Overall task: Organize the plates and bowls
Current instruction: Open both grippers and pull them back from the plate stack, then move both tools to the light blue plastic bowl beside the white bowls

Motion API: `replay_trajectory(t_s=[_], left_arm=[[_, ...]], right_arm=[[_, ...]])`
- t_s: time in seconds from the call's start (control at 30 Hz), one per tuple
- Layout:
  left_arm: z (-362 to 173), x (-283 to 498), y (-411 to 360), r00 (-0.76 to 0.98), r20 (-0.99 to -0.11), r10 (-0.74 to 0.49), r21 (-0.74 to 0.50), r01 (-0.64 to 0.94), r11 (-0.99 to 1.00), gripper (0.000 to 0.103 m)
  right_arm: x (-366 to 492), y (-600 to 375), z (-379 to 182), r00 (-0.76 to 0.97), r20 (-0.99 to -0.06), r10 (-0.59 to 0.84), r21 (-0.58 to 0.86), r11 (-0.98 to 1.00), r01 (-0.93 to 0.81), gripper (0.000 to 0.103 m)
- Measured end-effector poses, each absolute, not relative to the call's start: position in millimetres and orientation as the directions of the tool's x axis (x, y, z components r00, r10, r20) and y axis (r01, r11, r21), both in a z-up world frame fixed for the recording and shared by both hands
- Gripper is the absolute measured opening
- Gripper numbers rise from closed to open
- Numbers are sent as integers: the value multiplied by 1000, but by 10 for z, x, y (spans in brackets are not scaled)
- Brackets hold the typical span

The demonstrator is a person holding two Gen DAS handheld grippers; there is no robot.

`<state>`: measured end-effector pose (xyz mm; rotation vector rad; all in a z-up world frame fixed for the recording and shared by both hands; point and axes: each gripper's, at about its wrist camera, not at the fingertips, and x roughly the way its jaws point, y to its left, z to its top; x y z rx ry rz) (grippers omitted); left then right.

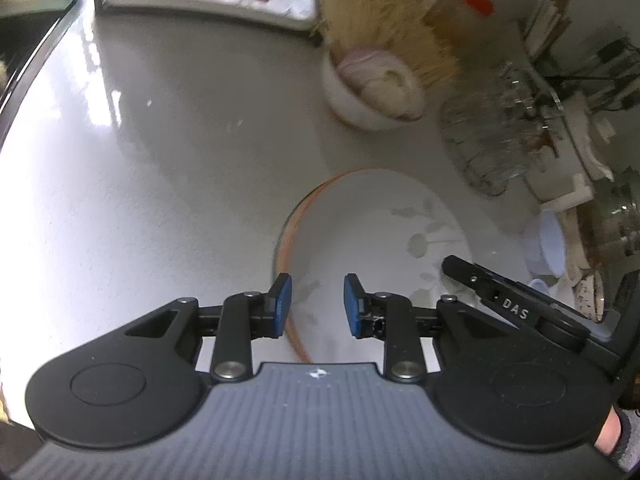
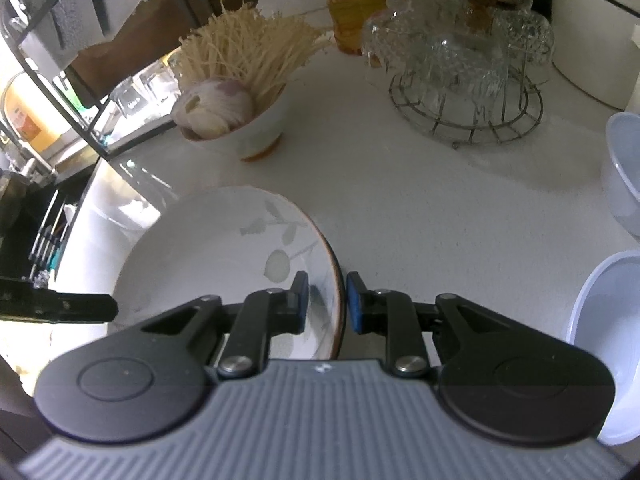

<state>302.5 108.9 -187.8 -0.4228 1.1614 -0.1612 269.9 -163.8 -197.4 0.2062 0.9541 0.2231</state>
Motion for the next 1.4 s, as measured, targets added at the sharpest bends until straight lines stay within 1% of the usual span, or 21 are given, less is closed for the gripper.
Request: replay_trajectory(t_s=[0.2,0.37,0.5,0.7,0.97,1.03,1.17,1.27,1.4], left_arm=[[-1565,2957,918,475,-824,-309,-364,-26,931,32],[-1235,2908,677,534,-786,-311,-342,42,939,32],[-936,2830,422,578,-747,-327,-323,114,939,39],[-639,2690,78,601,-707,-372,-318,200,927,41],[-457,2512,-95,624,-678,-389,-308,239,921,47],[-454,2480,-135,631,-668,-394,-318,238,918,49],[-488,2434,-250,620,-676,-398,-322,237,917,54],[-499,2381,-344,618,-681,-393,-311,242,919,55],[-516,2296,-474,627,-680,-380,-296,240,925,59]], right_arm=[[2613,-1716,-1684,618,-738,273,265,958,-107,24],[2443,-1861,-1303,679,-674,291,283,951,-127,24],[2268,-1970,-1014,726,-622,292,292,947,-131,25],[1972,-2116,-698,780,-564,271,285,950,-123,25],[1607,-2296,-468,831,-508,226,279,956,-90,24],[1534,-2335,-447,839,-502,210,267,960,-81,24],[1416,-2424,-447,847,-501,177,251,967,-53,24],[1336,-2542,-454,853,-498,156,261,965,-24,24],[1237,-2697,-488,857,-492,153,272,962,-16,24]])
